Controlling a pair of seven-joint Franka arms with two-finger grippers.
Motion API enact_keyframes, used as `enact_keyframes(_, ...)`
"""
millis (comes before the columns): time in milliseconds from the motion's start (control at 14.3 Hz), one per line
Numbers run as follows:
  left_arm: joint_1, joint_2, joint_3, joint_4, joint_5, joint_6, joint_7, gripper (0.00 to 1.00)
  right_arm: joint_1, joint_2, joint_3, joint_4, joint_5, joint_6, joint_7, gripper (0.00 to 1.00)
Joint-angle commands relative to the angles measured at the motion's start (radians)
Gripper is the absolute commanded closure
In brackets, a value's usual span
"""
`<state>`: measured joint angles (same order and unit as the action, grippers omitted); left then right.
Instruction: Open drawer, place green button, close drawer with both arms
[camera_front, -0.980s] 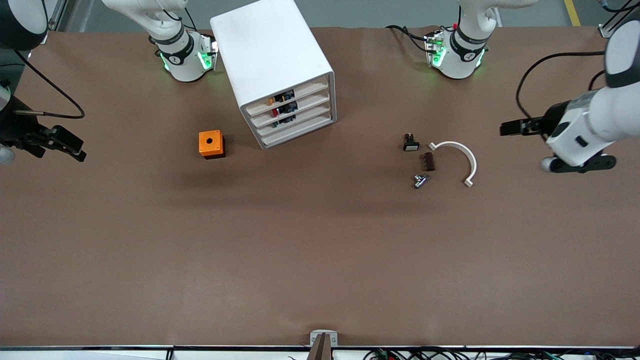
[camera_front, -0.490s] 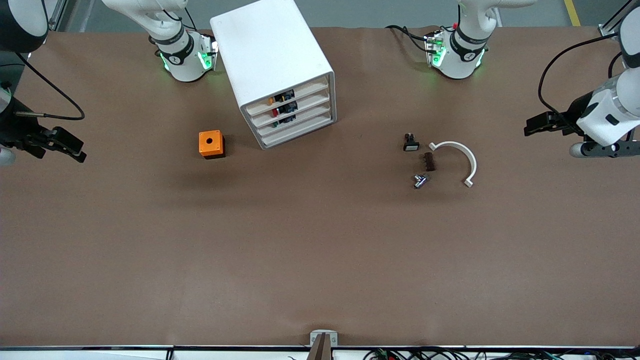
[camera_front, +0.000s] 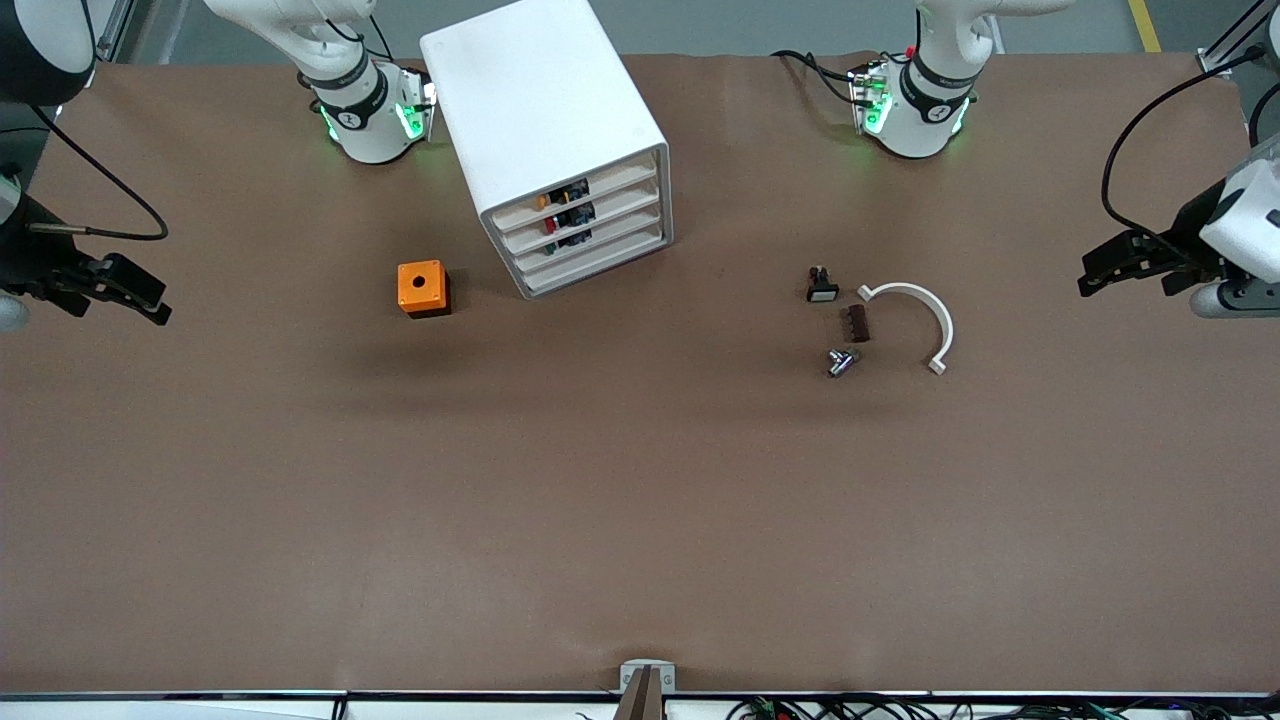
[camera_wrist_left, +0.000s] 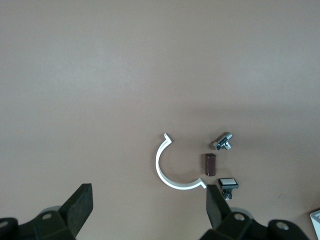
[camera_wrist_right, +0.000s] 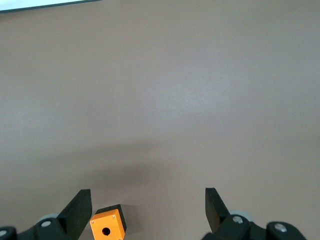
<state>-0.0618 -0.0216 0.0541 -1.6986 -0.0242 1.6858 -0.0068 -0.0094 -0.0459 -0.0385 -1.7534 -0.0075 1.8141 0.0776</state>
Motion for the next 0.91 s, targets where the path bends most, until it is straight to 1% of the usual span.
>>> enact_keyframes(0, 0.005, 0.014, -0.010, 0.051, 0.020, -0.018, -0.005, 0.00, -0.021, -0.011, 0.014, -0.011, -0.012, 0.005, -0.010, 0.00)
enact_keyframes(280, -0.012, 0.015, -0.013, 0.112, 0.020, -0.086, -0.006, 0.00, -0.021, -0.011, 0.014, -0.011, -0.011, 0.005, -0.010, 0.00)
enact_keyframes(840, -0.006, 0.017, -0.014, 0.109, 0.018, -0.092, -0.004, 0.00, -0.021, -0.011, 0.014, -0.011, -0.011, 0.005, -0.010, 0.00)
